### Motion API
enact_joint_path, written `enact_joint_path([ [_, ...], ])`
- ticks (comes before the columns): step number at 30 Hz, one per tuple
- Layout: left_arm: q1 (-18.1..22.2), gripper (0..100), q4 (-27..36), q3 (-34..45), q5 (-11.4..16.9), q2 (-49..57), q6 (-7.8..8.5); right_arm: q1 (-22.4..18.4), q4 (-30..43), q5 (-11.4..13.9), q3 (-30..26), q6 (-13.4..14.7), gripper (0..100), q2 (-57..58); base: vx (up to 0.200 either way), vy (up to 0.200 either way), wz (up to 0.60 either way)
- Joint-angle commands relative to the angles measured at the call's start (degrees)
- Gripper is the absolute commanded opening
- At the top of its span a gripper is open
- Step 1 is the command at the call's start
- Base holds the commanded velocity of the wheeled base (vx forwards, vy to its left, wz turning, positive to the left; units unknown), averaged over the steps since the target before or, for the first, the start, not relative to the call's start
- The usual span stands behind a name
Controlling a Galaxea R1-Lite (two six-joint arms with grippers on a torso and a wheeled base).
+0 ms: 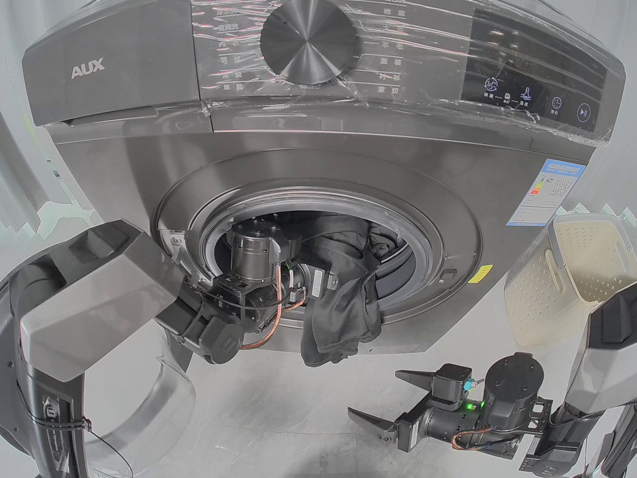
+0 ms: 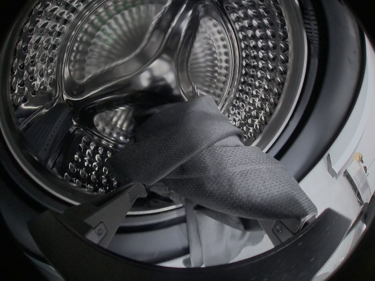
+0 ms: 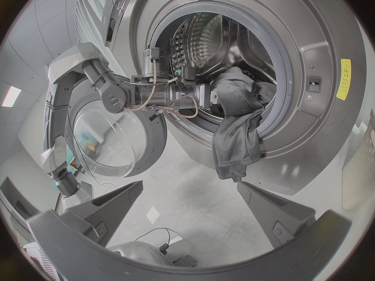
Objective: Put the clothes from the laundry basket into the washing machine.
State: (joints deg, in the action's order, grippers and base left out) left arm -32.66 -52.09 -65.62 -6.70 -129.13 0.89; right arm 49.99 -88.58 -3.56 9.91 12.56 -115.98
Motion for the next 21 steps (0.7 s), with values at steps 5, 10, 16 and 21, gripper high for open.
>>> enact_joint_path([
  [5,-0.4,100,0.9,7.4,2.1,5.5,1.75,0.0,0.0,0.0,0.0,0.0,100,0.1,0.000,0.000,0.00],
  [10,-0.5,100,0.8,10.2,3.5,5.9,2.54,0.0,0.0,0.0,0.0,0.0,100,0.0,0.000,0.000,0.00],
  [16,-0.6,100,0.0,12.6,4.9,5.8,2.80,0.0,0.0,0.0,0.0,0.0,100,0.0,0.000,0.000,0.00],
  [21,-0.2,100,-1.7,13.3,5.1,5.9,3.42,0.0,0.0,0.0,0.0,0.0,100,-0.1,0.000,0.000,0.00],
])
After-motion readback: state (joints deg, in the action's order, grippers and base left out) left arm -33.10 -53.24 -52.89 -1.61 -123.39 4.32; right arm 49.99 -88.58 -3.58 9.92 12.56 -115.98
